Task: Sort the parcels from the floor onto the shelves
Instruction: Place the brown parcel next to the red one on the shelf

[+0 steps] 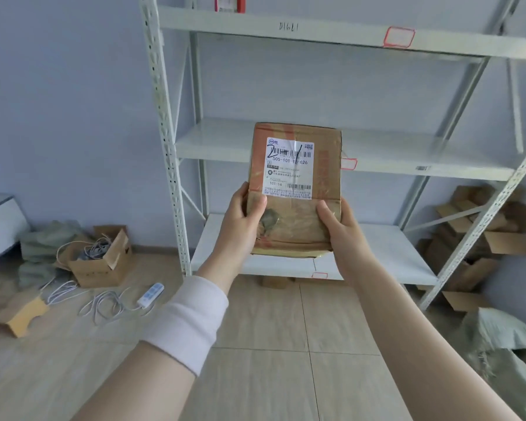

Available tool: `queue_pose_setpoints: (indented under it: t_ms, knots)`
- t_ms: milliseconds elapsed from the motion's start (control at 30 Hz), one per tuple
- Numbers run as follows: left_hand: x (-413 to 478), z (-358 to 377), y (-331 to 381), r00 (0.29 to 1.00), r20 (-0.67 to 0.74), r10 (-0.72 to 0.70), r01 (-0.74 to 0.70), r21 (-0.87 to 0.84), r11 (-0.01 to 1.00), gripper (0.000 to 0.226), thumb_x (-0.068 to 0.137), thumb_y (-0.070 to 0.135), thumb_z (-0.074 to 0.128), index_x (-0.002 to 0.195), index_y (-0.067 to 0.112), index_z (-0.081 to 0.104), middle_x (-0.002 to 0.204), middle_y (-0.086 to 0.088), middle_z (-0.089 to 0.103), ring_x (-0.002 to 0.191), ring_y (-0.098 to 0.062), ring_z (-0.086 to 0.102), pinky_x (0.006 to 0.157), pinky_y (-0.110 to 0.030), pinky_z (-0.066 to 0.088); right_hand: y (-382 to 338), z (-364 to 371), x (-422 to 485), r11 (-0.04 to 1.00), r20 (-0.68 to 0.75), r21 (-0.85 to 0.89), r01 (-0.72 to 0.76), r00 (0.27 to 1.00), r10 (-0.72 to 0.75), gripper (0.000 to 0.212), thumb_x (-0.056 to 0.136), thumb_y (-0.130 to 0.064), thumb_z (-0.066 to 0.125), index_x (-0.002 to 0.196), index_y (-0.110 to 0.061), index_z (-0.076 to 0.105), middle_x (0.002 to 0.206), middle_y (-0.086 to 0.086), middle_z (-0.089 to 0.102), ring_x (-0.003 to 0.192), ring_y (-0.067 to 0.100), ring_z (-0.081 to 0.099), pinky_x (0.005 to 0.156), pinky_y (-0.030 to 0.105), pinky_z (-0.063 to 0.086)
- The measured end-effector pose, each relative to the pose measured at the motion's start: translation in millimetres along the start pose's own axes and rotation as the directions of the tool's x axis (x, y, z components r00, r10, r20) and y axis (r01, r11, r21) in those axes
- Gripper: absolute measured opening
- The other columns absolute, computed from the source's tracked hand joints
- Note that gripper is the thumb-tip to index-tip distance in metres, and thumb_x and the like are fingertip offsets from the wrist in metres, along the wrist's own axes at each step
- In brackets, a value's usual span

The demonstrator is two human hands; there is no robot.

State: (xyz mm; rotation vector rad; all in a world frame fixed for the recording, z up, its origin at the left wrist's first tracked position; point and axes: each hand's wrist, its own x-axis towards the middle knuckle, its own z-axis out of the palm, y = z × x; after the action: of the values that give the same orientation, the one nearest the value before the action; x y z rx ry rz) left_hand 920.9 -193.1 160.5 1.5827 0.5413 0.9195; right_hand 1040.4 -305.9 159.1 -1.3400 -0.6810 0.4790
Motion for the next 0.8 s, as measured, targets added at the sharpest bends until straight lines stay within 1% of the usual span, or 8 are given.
queue_pose_setpoints:
  t_ms: [100,167,300,400,433,533,700,800]
  knots:
    - [41,13,9,0.998,0.036,0.054,-0.053,-0.028,0.998,0.036,0.096,0.032,0.046,0.131,0.021,0.045,0.111,0.016,0.060,0.091,0.014,0.060,0.073,-0.005,0.046,-12,-7,37,0.999,-0.023,-0.006,0.033,0.999,-0.034,0.042,0.096,-0.029,0.050,0.137,-0.031,0.041,0.119,-0.009,0.062,0.098,0.001,0.062,0.071,0.012,0.051]
    - [69,25,14,0.995,0.046,0.089,-0.088,-0.032,0.996,0.039,0.096,0.033,0.046,0.133,0.021,0.044,0.111,0.017,0.060,0.085,0.018,0.058,0.066,0.001,0.044,-22,-13,63,0.998,-0.046,0.002,0.061,0.997,-0.061,0.040,0.096,-0.028,0.049,0.135,-0.031,0.042,0.114,-0.011,0.063,0.093,-0.002,0.062,0.065,0.009,0.051]
    - [127,51,33,0.982,0.038,0.185,-0.185,0.007,0.983,0.045,0.095,0.035,0.047,0.138,0.020,0.042,0.124,0.010,0.057,0.103,0.002,0.055,0.071,0.004,0.041,-44,-30,120,0.988,-0.063,-0.013,0.155,0.986,-0.155,0.042,0.096,-0.029,0.049,0.137,-0.032,0.041,0.115,-0.011,0.063,0.100,0.002,0.061,0.068,0.009,0.051]
    - [172,70,51,0.966,0.040,0.254,-0.255,0.017,0.967,0.047,0.095,0.035,0.048,0.138,0.019,0.041,0.126,0.009,0.057,0.112,-0.005,0.054,0.074,0.002,0.042,-62,-43,166,0.972,-0.072,-0.033,0.232,0.970,-0.234,0.050,0.087,-0.043,0.056,0.135,-0.040,0.041,0.120,-0.011,0.062,0.120,0.014,0.052,0.096,0.030,0.049]
    - [185,76,59,0.961,0.038,0.274,-0.275,0.014,0.961,0.047,0.094,0.036,0.048,0.138,0.020,0.041,0.127,0.009,0.056,0.113,-0.005,0.053,0.077,-0.001,0.042,-71,-46,181,0.968,-0.080,-0.034,0.249,0.965,-0.251,0.051,0.086,-0.044,0.057,0.134,-0.040,0.041,0.120,-0.012,0.062,0.121,0.015,0.052,0.099,0.034,0.047]
    - [224,89,79,0.944,0.026,0.328,-0.329,0.004,0.944,0.046,0.094,0.037,0.047,0.137,0.020,0.041,0.123,0.012,0.057,0.112,-0.004,0.054,0.082,-0.007,0.042,-96,-52,219,0.948,-0.051,0.003,0.318,0.947,-0.317,0.044,0.095,-0.030,0.051,0.138,-0.032,0.040,0.124,-0.007,0.060,0.112,0.011,0.058,0.087,0.024,0.051]
    - [285,106,110,0.913,0.015,0.407,-0.407,0.024,0.913,0.041,0.095,0.034,0.046,0.134,0.021,0.043,0.116,0.012,0.056,0.104,-0.003,0.054,0.081,-0.008,0.042,-130,-54,281,0.919,-0.045,0.000,0.394,0.918,-0.394,0.046,0.095,-0.030,0.051,0.139,-0.030,0.038,0.128,-0.005,0.058,0.115,0.012,0.057,0.099,0.035,0.047]
    - [325,112,123,0.893,0.011,0.449,-0.449,0.042,0.892,0.042,0.095,0.035,0.046,0.134,0.021,0.043,0.116,0.014,0.055,0.099,0.002,0.052,0.077,-0.003,0.040,-146,-54,319,0.900,-0.048,-0.007,0.436,0.899,-0.436,0.044,0.095,-0.030,0.050,0.138,-0.029,0.040,0.127,-0.005,0.059,0.114,0.012,0.058,0.098,0.033,0.048]
